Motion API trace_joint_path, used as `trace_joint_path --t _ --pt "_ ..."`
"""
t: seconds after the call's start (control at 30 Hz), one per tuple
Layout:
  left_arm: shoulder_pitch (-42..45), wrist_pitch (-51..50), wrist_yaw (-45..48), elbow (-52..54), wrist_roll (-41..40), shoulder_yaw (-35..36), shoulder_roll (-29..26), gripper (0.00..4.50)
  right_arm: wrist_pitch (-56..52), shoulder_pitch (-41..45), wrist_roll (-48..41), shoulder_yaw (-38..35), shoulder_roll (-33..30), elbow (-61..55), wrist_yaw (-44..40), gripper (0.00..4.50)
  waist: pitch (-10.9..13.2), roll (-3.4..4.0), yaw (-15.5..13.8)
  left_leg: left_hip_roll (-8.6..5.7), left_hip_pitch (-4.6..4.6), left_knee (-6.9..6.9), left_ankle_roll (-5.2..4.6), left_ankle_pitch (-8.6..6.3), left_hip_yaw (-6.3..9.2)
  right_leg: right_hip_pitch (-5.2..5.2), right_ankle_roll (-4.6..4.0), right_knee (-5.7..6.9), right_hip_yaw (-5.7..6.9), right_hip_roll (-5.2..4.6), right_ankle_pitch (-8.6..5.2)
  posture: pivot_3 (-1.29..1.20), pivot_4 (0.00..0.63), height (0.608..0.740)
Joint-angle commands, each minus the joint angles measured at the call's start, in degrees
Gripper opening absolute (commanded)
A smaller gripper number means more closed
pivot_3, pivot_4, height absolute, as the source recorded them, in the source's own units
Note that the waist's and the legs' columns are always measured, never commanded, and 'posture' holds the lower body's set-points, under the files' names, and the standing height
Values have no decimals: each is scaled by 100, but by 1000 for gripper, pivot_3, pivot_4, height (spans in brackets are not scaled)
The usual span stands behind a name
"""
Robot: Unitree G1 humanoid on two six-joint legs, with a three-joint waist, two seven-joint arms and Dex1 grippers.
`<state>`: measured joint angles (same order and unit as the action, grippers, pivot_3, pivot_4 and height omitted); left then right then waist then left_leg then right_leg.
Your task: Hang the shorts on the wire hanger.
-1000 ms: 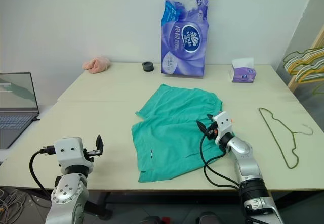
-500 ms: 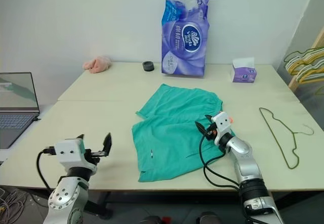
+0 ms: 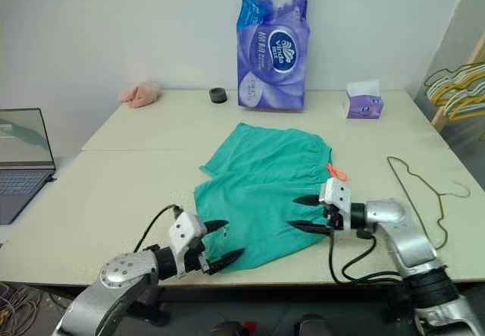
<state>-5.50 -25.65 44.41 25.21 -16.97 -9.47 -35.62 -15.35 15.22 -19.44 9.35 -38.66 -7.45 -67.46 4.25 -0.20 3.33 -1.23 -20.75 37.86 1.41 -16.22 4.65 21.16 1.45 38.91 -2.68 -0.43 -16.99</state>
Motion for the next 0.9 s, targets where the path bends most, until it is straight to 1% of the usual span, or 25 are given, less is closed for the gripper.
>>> trace_joint_path --t 0.03,0.13,0.23,0.37,0.4,0.47,0.53,0.63,0.73,0.83,0.87,0.9 --pt "220 -186 573 11 73 -473 -359 4394 -216 -31 -216 -58 -275 -458 -290 2840 17 -12 45 1 -1 0 0 -1 1 1 -3 0 0 0 -2 -150 43 740" --pt "409 -206 520 -248 218 -576 -358 4394 -255 -42 -221 -99 -286 -517 -226 2840 35 -16 174 4 -4 -5 0 -2 -3 7 -2 0 -4 -1 -4 -157 43 740" --pt "591 -173 406 -565 398 -578 -321 4394 -216 -54 -181 -147 -232 -528 -102 2840 43 -21 197 7 -4 -4 0 -2 1 8 -1 1 -5 -1 -3 -171 45 740" --pt "661 65 474 -880 590 -570 -400 4394 -91 -98 -111 -162 -241 -477 -54 2840 45 -21 196 6 -3 -3 0 -2 6 5 -1 2 -6 -2 -3 -177 49 740" --pt "667 94 452 -931 600 -538 -385 4033 -47 -108 -90 -162 -249 -460 -51 2840 45 -20 196 6 -3 -3 0 -2 6 5 -1 2 -6 -2 -3 -177 49 740" --pt "640 214 512 -978 662 -560 -453 3601 298 -72 156 -141 -229 -245 60 2840 45 -20 199 6 -3 -2 0 -2 6 6 -1 1 -7 -3 -3 -177 50 740" --pt "590 278 520 -964 666 -538 -456 2910 871 22 611 -60 -252 144 212 2840 45 -20 202 6 -3 -3 0 -2 6 5 -1 1 -7 -3 -3 -174 51 740" --pt "519 337 514 -922 633 -473 -436 2060 1789 180 1238 70 -308 714 366 2840 46 -18 209 5 -2 -2 0 -2 0 5 -1 1 -7 -5 -3 -173 51 740" --pt "384 376 563 -824 533 -307 -494 1119 2827 559 1839 214 -287 1486 588 2840 49 -13 240 5 -2 -3 0 -2 -4 7 -1 2 -6 -5 -3 -169 50 740" --pt "308 402 597 -792 447 -101 -551 210 3650 1009 2331 437 -265 2152 721 2840 52 -9 310 6 0 -3 0 -2 -4 6 -1 4 -8 -5 -3 -159 50 740" --pt "301 406 604 -794 415 -33 -568 26 3909 1147 2479 514 -263 2362 750 2840 54 -8 323 5 0 -3 0 -1 -2 5 -1 4 -8 -5 -3 -159 50 740" --pt "299 417 606 -800 396 28 -582 26 4170 1276 2624 582 -252 2567 807 2840 54 -8 327 6 1 -3 0 -2 -2 6 -2 5 -10 -5 -3 -159 50 740"
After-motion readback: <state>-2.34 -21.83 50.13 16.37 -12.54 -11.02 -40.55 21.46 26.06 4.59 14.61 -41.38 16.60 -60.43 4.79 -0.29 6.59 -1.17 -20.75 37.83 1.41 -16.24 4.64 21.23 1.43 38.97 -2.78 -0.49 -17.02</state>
